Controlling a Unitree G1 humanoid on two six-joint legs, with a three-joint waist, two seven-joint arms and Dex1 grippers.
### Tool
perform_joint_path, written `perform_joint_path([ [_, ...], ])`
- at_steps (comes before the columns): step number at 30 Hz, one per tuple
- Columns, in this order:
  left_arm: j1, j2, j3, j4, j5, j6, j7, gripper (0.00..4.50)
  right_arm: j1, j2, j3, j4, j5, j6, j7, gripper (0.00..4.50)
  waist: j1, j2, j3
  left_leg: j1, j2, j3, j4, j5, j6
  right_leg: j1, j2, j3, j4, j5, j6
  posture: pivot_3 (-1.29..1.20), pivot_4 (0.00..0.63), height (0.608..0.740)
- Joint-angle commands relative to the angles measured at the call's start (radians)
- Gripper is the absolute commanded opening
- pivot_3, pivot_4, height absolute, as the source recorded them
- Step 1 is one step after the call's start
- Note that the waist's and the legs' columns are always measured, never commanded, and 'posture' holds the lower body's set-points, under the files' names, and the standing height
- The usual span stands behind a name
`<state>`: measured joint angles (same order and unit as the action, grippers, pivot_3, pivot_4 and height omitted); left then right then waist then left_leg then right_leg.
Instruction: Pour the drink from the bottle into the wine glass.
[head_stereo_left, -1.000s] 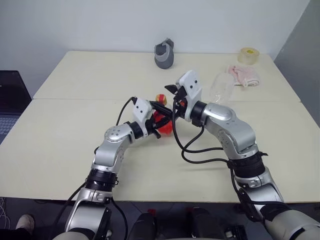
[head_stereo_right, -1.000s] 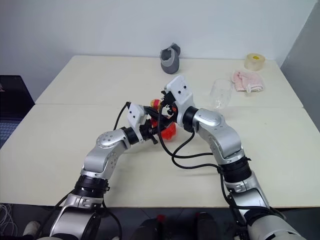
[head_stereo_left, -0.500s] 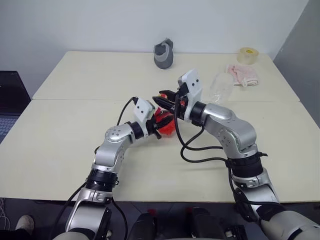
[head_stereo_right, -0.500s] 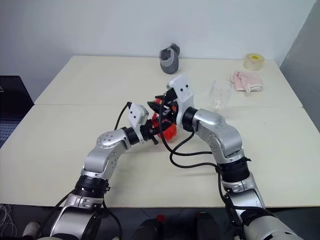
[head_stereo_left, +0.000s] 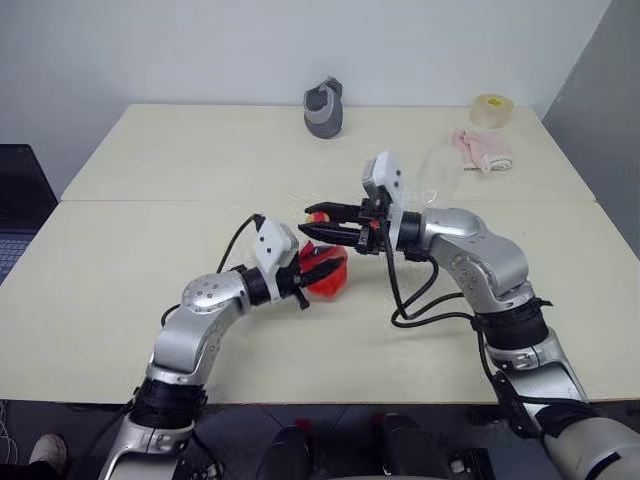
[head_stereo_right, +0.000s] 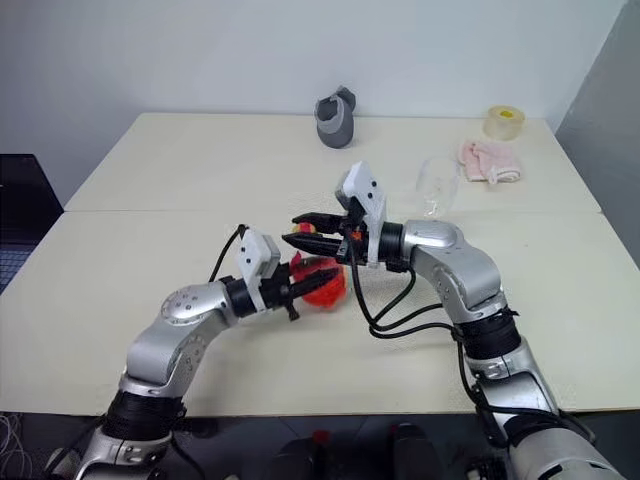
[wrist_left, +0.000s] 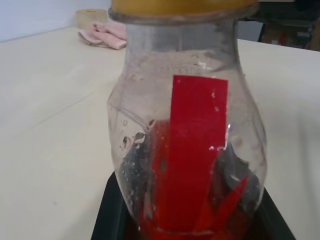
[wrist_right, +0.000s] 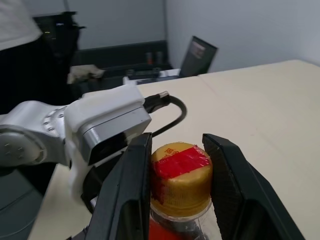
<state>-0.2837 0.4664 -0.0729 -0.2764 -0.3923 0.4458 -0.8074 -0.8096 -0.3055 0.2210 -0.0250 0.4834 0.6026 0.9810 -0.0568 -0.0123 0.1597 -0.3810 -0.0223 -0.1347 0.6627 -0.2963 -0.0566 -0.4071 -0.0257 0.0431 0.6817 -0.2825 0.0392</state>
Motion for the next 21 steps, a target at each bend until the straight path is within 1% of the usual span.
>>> perform_joint_path([
  [1, 0.031, 0.033, 0.040, -0.141, -0.089, 0.024, -0.042, 1.02, -0.054, -0.064, -0.050, 0.056, -0.013, -0.057, 0.078, 1.27, 0.000, 0.000, 0.000, 0.000, 0.000, 0.000, 0.000, 0.000, 0.000, 0.000, 0.000, 0.000, 0.000, 0.000, 0.000, 0.00, 0.150, 0.740],
  [6, 0.046, 0.047, 0.054, -0.159, -0.098, 0.046, -0.010, 1.02, -0.069, -0.078, -0.057, 0.081, -0.001, -0.056, 0.129, 1.27, 0.002, 0.000, 0.000, 0.000, 0.000, 0.000, 0.000, 0.000, 0.000, 0.001, 0.000, 0.000, 0.000, 0.000, 0.000, 0.00, 0.150, 0.740],
  [9, 0.050, 0.049, 0.065, -0.152, -0.090, 0.044, 0.010, 1.02, -0.039, -0.107, -0.083, 0.040, 0.030, -0.007, 0.129, 2.32, 0.005, 0.000, 0.000, 0.000, 0.000, -0.001, 0.000, 0.000, 0.000, 0.000, -0.001, -0.001, 0.000, 0.000, 0.000, 0.00, 0.150, 0.740],
  [11, 0.051, 0.054, 0.082, -0.149, -0.094, 0.051, 0.022, 1.02, -0.004, -0.134, -0.094, -0.021, 0.047, 0.020, 0.113, 2.99, 0.011, 0.000, 0.000, 0.000, 0.000, -0.001, 0.000, 0.000, 0.000, 0.001, -0.002, -0.001, -0.001, 0.000, 0.000, 0.00, 0.150, 0.740],
  [12, 0.055, 0.059, 0.091, -0.150, -0.097, 0.056, 0.027, 1.02, 0.013, -0.145, -0.102, -0.056, 0.060, 0.040, 0.101, 3.45, 0.013, 0.000, 0.000, -0.001, 0.000, -0.001, 0.000, 0.000, 0.000, 0.001, -0.002, -0.001, -0.001, 0.000, 0.000, 0.00, 0.150, 0.740],
  [13, 0.059, 0.066, 0.103, -0.146, -0.098, 0.056, 0.028, 1.02, 0.035, -0.157, -0.117, -0.103, 0.081, 0.071, 0.083, 3.74, 0.016, 0.000, 0.000, -0.001, 0.000, 0.000, 0.000, 0.000, 0.000, 0.001, -0.003, -0.001, -0.001, 0.000, 0.000, 0.00, 0.150, 0.740],
  [17, 0.063, 0.080, 0.133, -0.108, -0.084, 0.048, 0.043, 1.02, 0.095, -0.163, -0.168, -0.228, 0.134, 0.159, -0.011, 3.74, 0.014, 0.000, 0.000, 0.000, 0.001, 0.000, 0.000, 0.000, 0.000, 0.000, -0.003, 0.000, -0.001, 0.000, 0.000, 0.00, 0.150, 0.740],
  [21, 0.004, 0.058, 0.117, -0.027, -0.053, 0.017, 0.058, 1.02, 0.110, -0.122, -0.174, -0.279, 0.126, 0.173, -0.119, 3.74, 0.018, 0.000, 0.000, 0.000, 0.000, 0.000, 0.000, 0.000, 0.000, 0.001, -0.002, -0.001, 0.000, 0.000, 0.000, 0.00, 0.150, 0.740],
])
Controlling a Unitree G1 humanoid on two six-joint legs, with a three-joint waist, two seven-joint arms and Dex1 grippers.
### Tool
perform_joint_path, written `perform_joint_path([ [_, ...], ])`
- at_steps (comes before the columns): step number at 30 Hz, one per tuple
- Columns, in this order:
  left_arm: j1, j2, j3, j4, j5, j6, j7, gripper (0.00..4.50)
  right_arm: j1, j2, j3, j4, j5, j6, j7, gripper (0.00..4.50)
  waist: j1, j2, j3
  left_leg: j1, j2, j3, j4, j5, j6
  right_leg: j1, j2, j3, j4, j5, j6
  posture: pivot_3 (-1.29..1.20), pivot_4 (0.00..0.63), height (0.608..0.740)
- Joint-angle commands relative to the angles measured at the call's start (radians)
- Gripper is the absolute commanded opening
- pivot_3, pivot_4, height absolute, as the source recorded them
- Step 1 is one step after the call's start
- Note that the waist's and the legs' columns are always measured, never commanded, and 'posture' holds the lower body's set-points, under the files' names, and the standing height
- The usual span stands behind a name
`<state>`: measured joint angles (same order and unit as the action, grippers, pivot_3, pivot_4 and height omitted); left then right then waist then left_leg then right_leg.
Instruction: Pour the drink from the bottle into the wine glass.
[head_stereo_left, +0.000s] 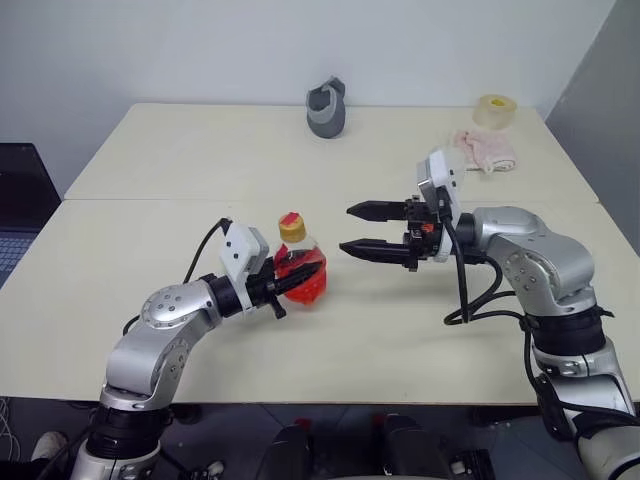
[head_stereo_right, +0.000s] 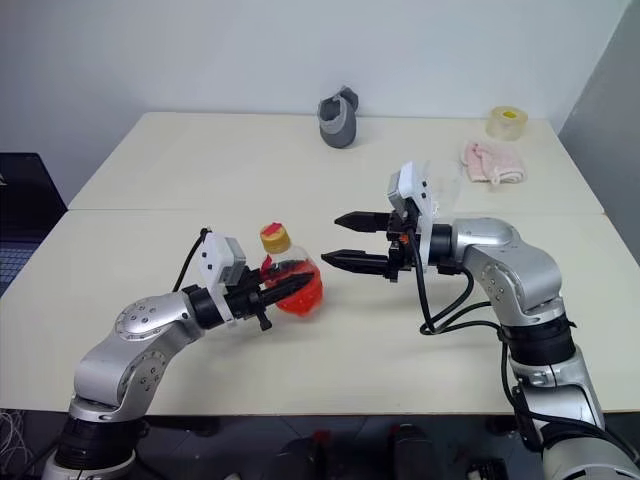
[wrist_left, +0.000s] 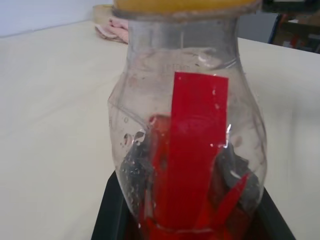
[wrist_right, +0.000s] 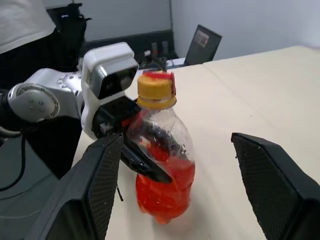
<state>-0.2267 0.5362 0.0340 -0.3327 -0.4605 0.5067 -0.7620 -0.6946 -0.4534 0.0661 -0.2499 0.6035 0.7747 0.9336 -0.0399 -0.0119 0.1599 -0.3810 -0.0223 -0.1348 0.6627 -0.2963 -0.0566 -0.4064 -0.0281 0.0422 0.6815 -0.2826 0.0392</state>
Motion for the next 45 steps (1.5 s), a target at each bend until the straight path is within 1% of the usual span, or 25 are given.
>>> perform_joint_path([
  [1, -0.072, -0.019, 0.001, 0.051, 0.022, -0.052, 0.013, 1.02, -0.009, 0.043, -0.016, -0.053, 0.000, -0.003, -0.098, 3.74, 0.002, 0.000, 0.000, 0.000, 0.000, 0.000, 0.000, 0.000, 0.000, 0.000, 0.001, 0.000, 0.000, 0.000, 0.000, 0.00, 0.150, 0.740],
  [4, -0.146, -0.054, -0.028, 0.137, 0.051, -0.089, 0.010, 1.02, -0.039, 0.096, 0.003, -0.031, -0.040, -0.034, -0.172, 3.74, 0.005, 0.000, 0.000, 0.000, -0.001, 0.000, 0.000, 0.000, -0.001, 0.000, 0.002, 0.000, 0.000, 0.000, 0.000, 0.00, 0.150, 0.740],
  [10, -0.261, -0.116, -0.066, 0.279, 0.098, -0.172, -0.005, 1.02, -0.104, 0.179, 0.032, 0.050, -0.122, -0.100, -0.260, 3.74, 0.005, 0.000, 0.000, 0.000, -0.001, 0.001, 0.000, 0.001, -0.002, -0.001, 0.001, 0.000, 0.000, 0.000, 0.000, 0.00, 0.150, 0.740],
  [15, -0.302, -0.141, -0.076, 0.344, 0.117, -0.211, -0.020, 1.02, -0.144, 0.215, 0.051, 0.110, -0.178, -0.151, -0.290, 3.74, 0.004, 0.000, 0.000, -0.001, -0.001, 0.001, 0.000, 0.001, -0.003, -0.001, 0.002, 0.001, 0.000, 0.000, 0.000, 0.00, 0.150, 0.740],
  [26, -0.310, -0.166, -0.087, 0.365, 0.133, -0.232, -0.030, 1.02, -0.149, 0.247, 0.101, 0.187, -0.253, -0.227, -0.278, 3.74, -0.003, 0.000, 0.000, -0.001, -0.001, 0.000, 0.000, 0.001, -0.003, -0.001, 0.002, 0.001, 0.000, 0.000, 0.000, 0.00, 0.150, 0.740],
  [31, -0.308, -0.168, -0.082, 0.353, 0.132, -0.224, -0.033, 1.02, -0.170, 0.264, 0.068, 0.250, -0.267, -0.240, -0.311, 3.74, -0.008, 0.000, 0.000, -0.001, -0.001, 0.001, 0.000, 0.001, -0.003, -0.001, 0.002, 0.001, 0.000, 0.000, 0.000, 0.00, 0.150, 0.740],
  [35, -0.283, -0.155, -0.080, 0.323, 0.124, -0.210, -0.039, 1.02, -0.172, 0.249, 0.041, 0.250, -0.246, -0.219, -0.306, 3.74, -0.011, 0.000, 0.000, -0.001, -0.001, 0.000, 0.000, 0.001, -0.003, -0.002, 0.002, 0.000, 0.000, 0.000, 0.000, 0.00, 0.150, 0.740],
  [37, -0.260, -0.145, -0.078, 0.292, 0.117, -0.196, -0.043, 1.02, -0.161, 0.225, 0.027, 0.228, -0.230, -0.200, -0.292, 3.74, -0.011, 0.000, 0.000, -0.001, -0.001, 0.000, 0.000, 0.001, -0.003, -0.002, 0.002, 0.001, 0.000, 0.000, 0.000, 0.00, 0.150, 0.740],
  [40, -0.218, -0.124, -0.066, 0.236, 0.104, -0.173, -0.047, 1.02, -0.130, 0.168, 0.006, 0.177, -0.194, -0.159, -0.261, 3.74, -0.011, 0.000, 0.000, -0.001, 0.000, 0.000, 0.000, 0.001, -0.002, -0.002, 0.001, 0.001, 0.000, 0.000, 0.000, 0.00, 0.150, 0.740],
  [45, -0.189, -0.098, -0.049, 0.187, 0.087, -0.140, -0.042, 1.02, -0.097, 0.082, -0.007, 0.121, -0.150, -0.118, -0.226, 3.74, -0.009, 0.000, 0.000, -0.001, 0.000, 0.000, 0.000, 0.001, -0.001, -0.001, 0.001, 0.001, 0.000, 0.000, 0.000, 0.00, 0.150, 0.740],
])
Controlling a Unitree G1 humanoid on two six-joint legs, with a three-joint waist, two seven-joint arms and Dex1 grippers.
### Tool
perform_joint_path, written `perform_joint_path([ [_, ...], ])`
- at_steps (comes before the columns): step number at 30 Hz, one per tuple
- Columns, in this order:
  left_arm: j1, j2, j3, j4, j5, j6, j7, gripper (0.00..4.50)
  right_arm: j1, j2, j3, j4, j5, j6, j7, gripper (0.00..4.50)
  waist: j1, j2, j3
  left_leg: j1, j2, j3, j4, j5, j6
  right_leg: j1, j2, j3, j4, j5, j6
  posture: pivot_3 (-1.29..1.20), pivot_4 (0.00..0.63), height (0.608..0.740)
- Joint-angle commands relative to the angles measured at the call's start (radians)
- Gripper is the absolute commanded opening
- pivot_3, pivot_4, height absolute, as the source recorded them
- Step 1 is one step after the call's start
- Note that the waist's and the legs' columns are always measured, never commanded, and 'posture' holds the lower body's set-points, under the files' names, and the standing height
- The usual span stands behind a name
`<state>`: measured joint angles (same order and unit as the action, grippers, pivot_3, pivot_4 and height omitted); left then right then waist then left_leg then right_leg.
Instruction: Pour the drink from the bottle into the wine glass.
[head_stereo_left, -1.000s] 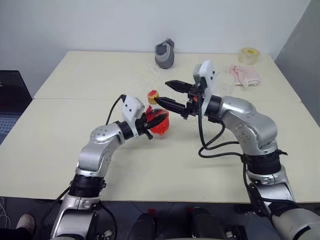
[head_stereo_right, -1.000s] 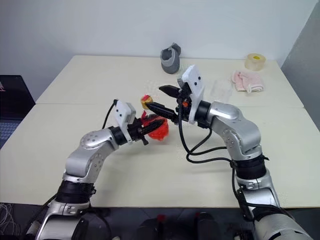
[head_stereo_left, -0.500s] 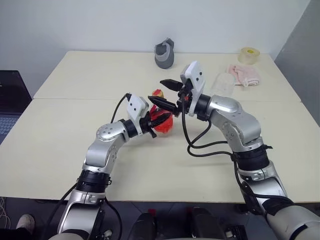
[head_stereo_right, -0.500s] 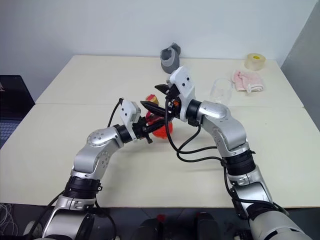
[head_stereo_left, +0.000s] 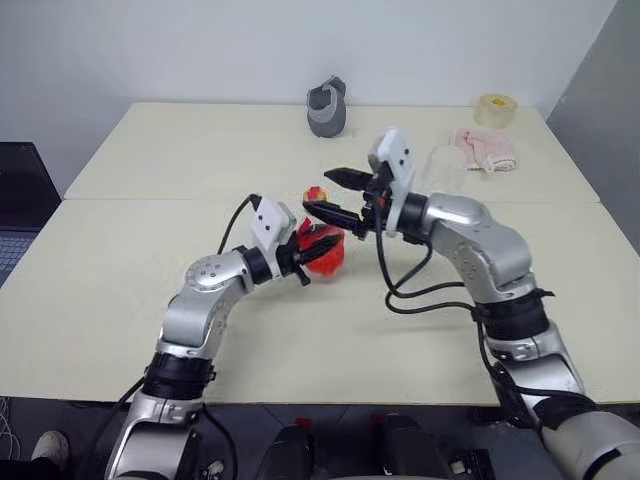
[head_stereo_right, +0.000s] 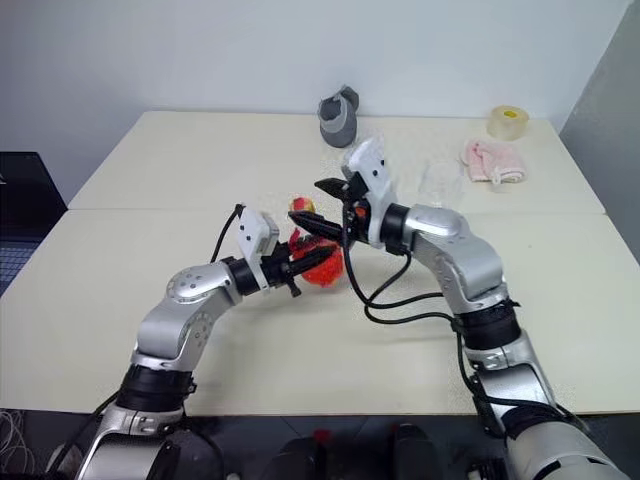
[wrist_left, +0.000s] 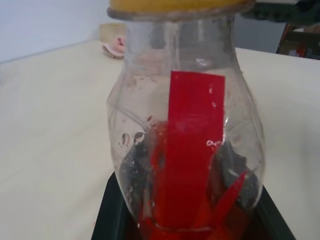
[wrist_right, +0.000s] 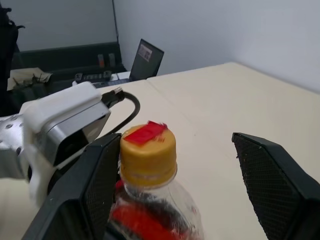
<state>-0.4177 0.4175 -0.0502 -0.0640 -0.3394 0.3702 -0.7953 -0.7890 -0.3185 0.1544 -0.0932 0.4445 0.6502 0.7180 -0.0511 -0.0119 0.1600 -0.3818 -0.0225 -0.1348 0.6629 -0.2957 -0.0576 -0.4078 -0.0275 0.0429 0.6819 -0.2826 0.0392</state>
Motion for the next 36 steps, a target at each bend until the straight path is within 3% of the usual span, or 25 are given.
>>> perform_joint_path([
  [1, 0.004, 0.023, 0.038, -0.088, -0.037, 0.001, -0.007, 1.02, 0.003, -0.076, -0.098, -0.037, 0.012, 0.008, 0.002, 3.74, 0.004, 0.000, 0.000, 0.000, 0.000, 0.000, 0.000, 0.000, 0.000, 0.000, 0.000, 0.000, 0.000, 0.000, 0.000, 0.00, 0.150, 0.740],
  [6, -0.002, 0.029, 0.037, -0.089, -0.041, 0.002, -0.009, 1.02, 0.011, -0.119, -0.089, -0.053, 0.047, 0.009, 0.081, 3.74, 0.003, 0.000, 0.000, 0.000, 0.000, 0.001, 0.000, 0.000, 0.000, 0.001, 0.000, 0.000, -0.001, 0.000, 0.000, 0.00, 0.150, 0.740],
  [11, -0.040, 0.019, 0.029, -0.048, -0.030, -0.015, -0.014, 1.02, 0.010, -0.081, -0.061, -0.084, 0.088, 0.017, 0.132, 3.74, -0.003, 0.000, 0.000, 0.000, 0.000, 0.001, 0.000, 0.000, 0.000, 0.000, 0.002, 0.000, 0.000, 0.000, 0.000, 0.00, 0.150, 0.740],
  [24, -0.074, -0.011, 0.018, -0.008, -0.016, -0.036, -0.017, 1.02, -0.079, 0.076, -0.005, 0.032, -0.017, -0.086, 0.049, 3.74, -0.003, 0.000, 0.000, 0.000, 0.000, 0.000, 0.000, 0.001, -0.001, 0.000, 0.001, 0.000, 0.000, 0.000, 0.000, 0.00, 0.150, 0.740],
  [36, -0.068, -0.009, 0.024, -0.016, -0.018, -0.031, -0.016, 1.02, -0.076, 0.062, -0.024, 0.054, -0.046, -0.097, 0.046, 3.74, -0.004, 0.000, 0.000, 0.000, 0.000, 0.000, 0.000, 0.001, -0.001, 0.000, 0.001, 0.000, 0.000, 0.000, 0.000, 0.00, 0.150, 0.740],
])
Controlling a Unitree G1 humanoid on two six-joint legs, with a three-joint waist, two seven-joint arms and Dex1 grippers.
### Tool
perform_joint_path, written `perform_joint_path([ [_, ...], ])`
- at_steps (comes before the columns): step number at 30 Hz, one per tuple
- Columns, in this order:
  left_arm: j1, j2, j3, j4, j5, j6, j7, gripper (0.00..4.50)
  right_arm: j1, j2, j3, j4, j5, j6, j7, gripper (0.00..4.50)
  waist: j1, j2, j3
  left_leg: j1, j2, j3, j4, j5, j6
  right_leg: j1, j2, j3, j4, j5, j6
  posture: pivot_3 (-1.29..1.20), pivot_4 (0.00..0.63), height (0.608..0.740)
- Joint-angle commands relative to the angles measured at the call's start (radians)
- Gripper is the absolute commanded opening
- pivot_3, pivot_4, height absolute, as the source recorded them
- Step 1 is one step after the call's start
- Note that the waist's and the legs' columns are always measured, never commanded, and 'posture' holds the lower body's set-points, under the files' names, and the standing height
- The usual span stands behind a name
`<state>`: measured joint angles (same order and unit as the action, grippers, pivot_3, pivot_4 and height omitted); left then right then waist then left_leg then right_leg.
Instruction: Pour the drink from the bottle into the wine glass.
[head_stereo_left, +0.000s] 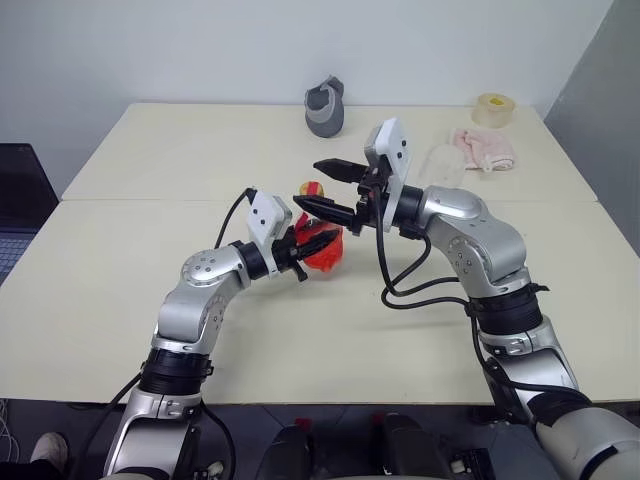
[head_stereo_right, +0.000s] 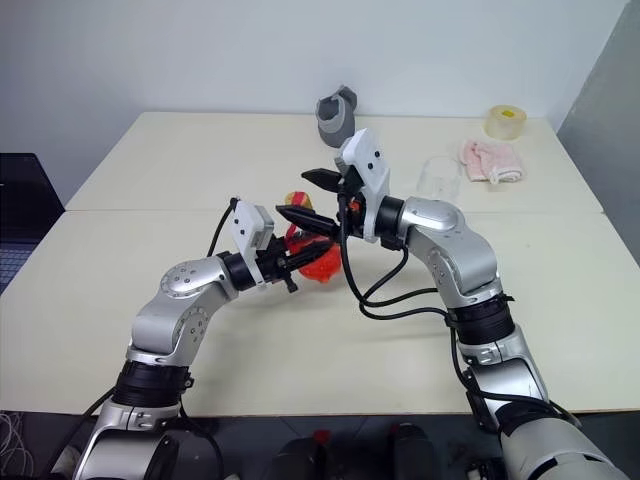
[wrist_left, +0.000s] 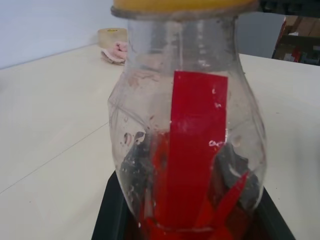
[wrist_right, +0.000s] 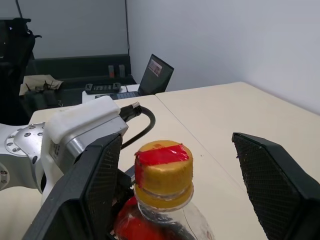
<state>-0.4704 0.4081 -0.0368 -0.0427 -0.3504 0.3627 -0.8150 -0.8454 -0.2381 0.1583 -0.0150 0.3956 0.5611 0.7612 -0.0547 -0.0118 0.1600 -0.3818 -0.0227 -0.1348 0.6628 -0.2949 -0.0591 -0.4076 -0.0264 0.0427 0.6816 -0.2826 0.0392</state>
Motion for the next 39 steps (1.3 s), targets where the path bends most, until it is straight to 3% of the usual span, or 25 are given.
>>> perform_joint_path([
  [1, -0.015, 0.003, 0.012, -0.035, -0.007, -0.026, 0.001, 1.02, -0.014, -0.034, -0.034, -0.030, 0.006, 0.001, 0.008, 3.74, 0.000, 0.000, 0.000, 0.000, 0.000, 0.000, 0.000, 0.000, 0.000, 0.000, 0.000, 0.000, 0.000, 0.000, 0.000, 0.00, 0.150, 0.740],
  [8, -0.024, 0.017, 0.021, -0.020, -0.007, -0.030, -0.011, 1.02, 0.040, -0.151, -0.061, -0.086, 0.026, 0.040, 0.041, 3.74, 0.002, 0.000, 0.000, 0.000, 0.000, 0.000, 0.000, 0.000, 0.001, 0.000, -0.001, 0.000, 0.000, 0.000, 0.000, 0.00, 0.150, 0.740],
  [16, -0.023, 0.014, 0.012, -0.019, -0.009, -0.030, -0.014, 1.02, 0.066, -0.192, -0.082, -0.167, 0.098, 0.107, 0.068, 3.74, -0.001, 0.000, 0.000, 0.000, 0.000, 0.000, 0.000, -0.001, 0.001, 0.000, 0.001, 0.000, 0.000, 0.000, 0.000, 0.00, 0.150, 0.740],
  [38, -0.010, 0.019, 0.014, -0.043, -0.008, -0.027, -0.022, 1.02, -0.028, -0.018, -0.015, -0.074, 0.077, 0.106, 0.008, 3.74, -0.001, 0.000, 0.000, 0.000, 0.000, 0.000, 0.000, 0.000, 0.000, 0.000, -0.001, 0.000, 0.000, 0.000, 0.000, 0.00, 0.150, 0.740],
  [39, -0.009, 0.019, 0.014, -0.044, -0.008, -0.027, -0.022, 1.02, -0.029, -0.013, -0.013, -0.071, 0.076, 0.104, 0.008, 3.58, -0.001, 0.000, 0.000, 0.000, 0.000, 0.000, 0.000, 0.000, 0.000, 0.000, -0.001, 0.000, 0.000, 0.000, 0.000, 0.00, 0.150, 0.740],
])
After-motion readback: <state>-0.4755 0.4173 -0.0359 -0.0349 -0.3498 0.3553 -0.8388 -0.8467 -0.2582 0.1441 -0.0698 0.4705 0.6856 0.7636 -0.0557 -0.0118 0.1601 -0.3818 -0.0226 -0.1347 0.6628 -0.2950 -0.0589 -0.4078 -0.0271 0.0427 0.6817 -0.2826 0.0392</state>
